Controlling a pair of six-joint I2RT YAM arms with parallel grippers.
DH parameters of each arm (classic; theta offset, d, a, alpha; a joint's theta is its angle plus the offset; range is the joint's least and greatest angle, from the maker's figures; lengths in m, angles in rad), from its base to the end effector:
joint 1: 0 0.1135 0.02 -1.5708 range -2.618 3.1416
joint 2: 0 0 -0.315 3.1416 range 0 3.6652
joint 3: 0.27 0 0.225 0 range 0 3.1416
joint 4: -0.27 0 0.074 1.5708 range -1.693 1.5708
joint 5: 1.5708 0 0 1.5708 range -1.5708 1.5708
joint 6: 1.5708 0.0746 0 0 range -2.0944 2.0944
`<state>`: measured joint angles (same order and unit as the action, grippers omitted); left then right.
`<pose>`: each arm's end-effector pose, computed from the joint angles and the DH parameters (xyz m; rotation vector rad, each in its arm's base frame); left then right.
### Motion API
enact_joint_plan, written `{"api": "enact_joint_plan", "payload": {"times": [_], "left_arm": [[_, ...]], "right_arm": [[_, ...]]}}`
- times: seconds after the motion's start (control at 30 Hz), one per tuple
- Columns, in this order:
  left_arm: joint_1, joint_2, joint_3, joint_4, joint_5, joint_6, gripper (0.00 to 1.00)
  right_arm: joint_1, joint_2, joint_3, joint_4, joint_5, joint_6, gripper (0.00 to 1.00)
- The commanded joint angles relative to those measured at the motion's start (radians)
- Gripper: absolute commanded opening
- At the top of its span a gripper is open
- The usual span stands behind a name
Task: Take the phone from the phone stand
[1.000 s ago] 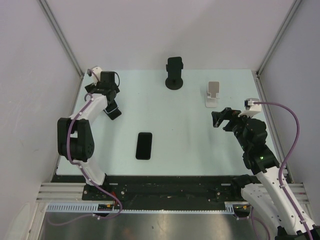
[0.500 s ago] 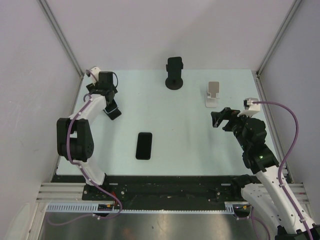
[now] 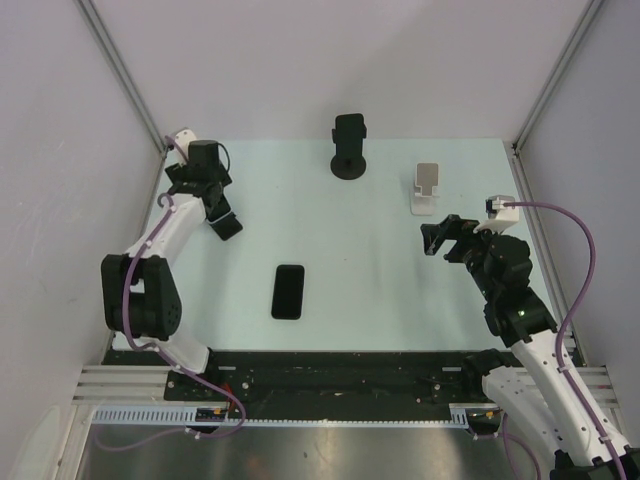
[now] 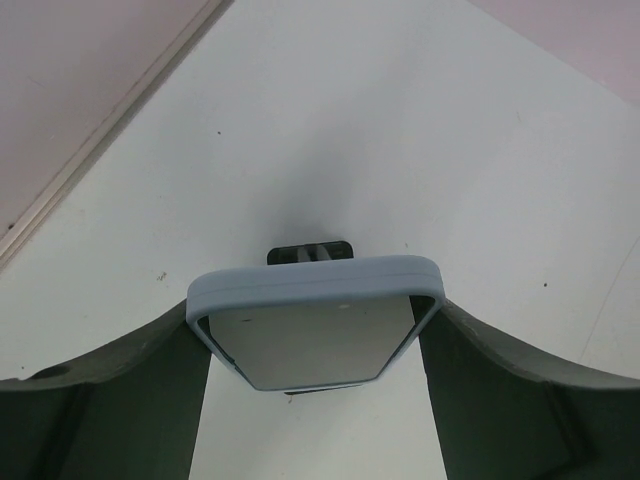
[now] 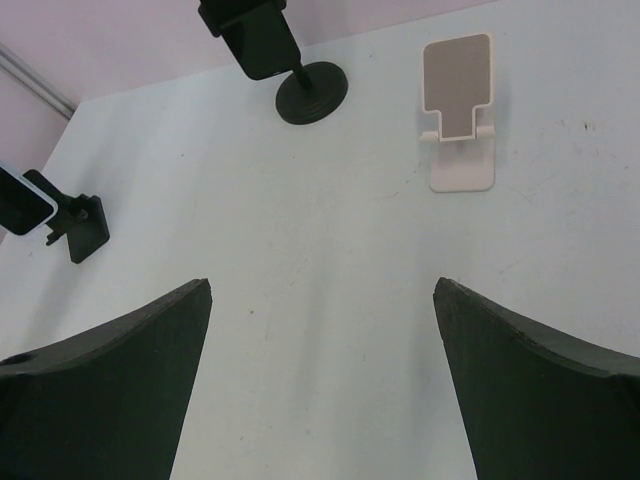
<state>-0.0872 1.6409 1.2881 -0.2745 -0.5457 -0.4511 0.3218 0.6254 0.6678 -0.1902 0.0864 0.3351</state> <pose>0.3798 0.0057 0.3283 -0.6708 1.9992 0.2799 0.1210 0.0336 0.3452 0.0762 1.7338 0.4113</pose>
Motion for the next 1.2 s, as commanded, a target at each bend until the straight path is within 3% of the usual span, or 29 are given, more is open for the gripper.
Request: {"api": "enact_joint_plan", "payload": {"times": [0.0, 0.23, 0.33, 0.77, 0.97, 1.17], "left_arm": [[0.000, -0.105, 0.008, 0.041, 0.015, 0.037, 0.21], [-0.074, -0.211, 0.004, 0.031, 0.069, 0.137, 0.03], [-0.115, -0.257, -0.010, 0.017, 0.104, 0.153, 0.00], [-0.336, -0.339, -0.027, -0.187, 0.311, 0.132, 0.00], [-0.443, -0.329, -0.074, -0.272, 0.450, 0.062, 0.00], [-0.555, -0.290, -0.148, -0.281, 0.503, -0.024, 0.00]], "right_arm": [[0.003, -0.006, -0.002, 0.021, -0.010, -0.016, 0.98], [0.003, -0.009, -0.002, 0.021, -0.008, -0.016, 0.98], [0.003, -0.010, -0.002, 0.021, -0.011, -0.013, 0.98], [0.005, -0.016, -0.002, 0.011, -0.007, -0.011, 0.98], [0.005, -0.010, -0.002, 0.008, 0.001, -0.008, 0.98], [0.003, -0.013, -0.002, 0.003, 0.007, -0.005, 0.98]]}}
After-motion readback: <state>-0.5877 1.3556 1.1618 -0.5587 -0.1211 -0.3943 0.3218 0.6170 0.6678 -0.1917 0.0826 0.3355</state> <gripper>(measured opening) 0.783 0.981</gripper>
